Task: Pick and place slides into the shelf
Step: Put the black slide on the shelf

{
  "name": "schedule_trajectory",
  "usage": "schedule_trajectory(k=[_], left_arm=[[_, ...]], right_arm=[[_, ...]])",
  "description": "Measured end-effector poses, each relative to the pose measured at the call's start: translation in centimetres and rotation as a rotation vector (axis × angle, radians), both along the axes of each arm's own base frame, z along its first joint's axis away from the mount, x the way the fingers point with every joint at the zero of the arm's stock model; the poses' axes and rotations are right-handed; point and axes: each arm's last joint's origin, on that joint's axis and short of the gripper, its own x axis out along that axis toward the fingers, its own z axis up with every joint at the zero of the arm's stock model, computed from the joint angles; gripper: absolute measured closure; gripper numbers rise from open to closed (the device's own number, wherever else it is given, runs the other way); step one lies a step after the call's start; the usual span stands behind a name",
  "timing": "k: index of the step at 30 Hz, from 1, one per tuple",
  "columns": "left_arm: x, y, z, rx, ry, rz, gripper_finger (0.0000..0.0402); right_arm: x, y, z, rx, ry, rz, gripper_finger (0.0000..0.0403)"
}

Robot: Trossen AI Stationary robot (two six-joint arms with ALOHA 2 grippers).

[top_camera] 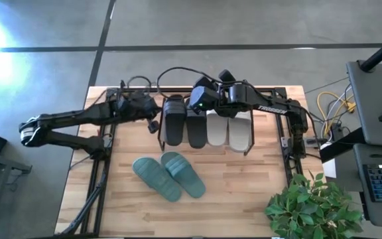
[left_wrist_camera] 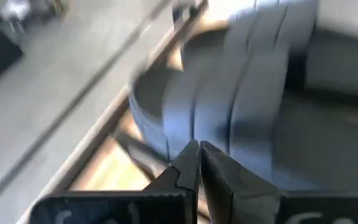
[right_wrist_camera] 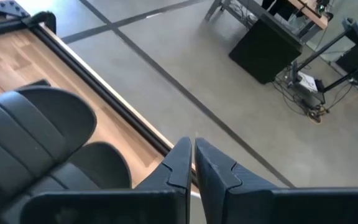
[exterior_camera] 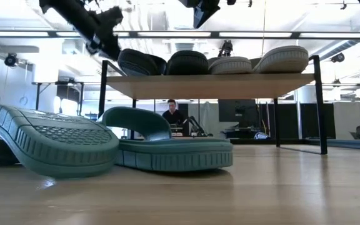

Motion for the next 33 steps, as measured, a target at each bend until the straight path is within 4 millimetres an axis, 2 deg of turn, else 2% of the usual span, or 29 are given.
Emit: schedule_trajectory(k=[2, 5, 12, 17, 20, 23, 29, 33], left_arm=[[-0.1, 0.1, 0.5, 0.034, -0.011, -0.013, 0.0402], [0.3, 0.6, 0.0, 0.036, 0.000, -0.005, 0.0402], [3.1, 2.5, -2.1, 0.025, 0.034, -0.043, 0.0402], [4.1, 3.5, -1.8, 0.045, 0.037, -0.043, 0.0402], [4.0, 4.1, -1.9, -0.011, 0.059, -0.067, 0.0402], [3.7, 4.1, -3.4, -0.119, 0.130, -0.105, 0.0402], [4.2, 4.5, -2.5, -0.031, 0.090, -0.077, 0.0402], [3.2, 4.4, -0.8, 0.047, 0.088, 0.003, 0.0402]], right_arm=[[-0.1, 0.0, -0.1, 0.008, 0.006, 0.002, 0.0390], [0.0, 0.0, -0.2, 0.018, 0.008, 0.008, 0.0390], [0.0, -0.3, -0.4, 0.022, 0.014, 0.003, 0.0390], [-0.1, -0.4, -0.5, 0.026, 0.023, 0.001, 0.0390], [-0.1, -0.3, -0.5, 0.029, 0.021, 0.003, 0.0390], [0.0, -0.4, -0.5, 0.052, 0.011, 0.009, 0.0390], [0.1, -0.4, -1.0, 0.078, 0.016, 0.012, 0.0390], [0.2, -0.4, -1.7, 0.090, 0.017, -0.002, 0.0390]])
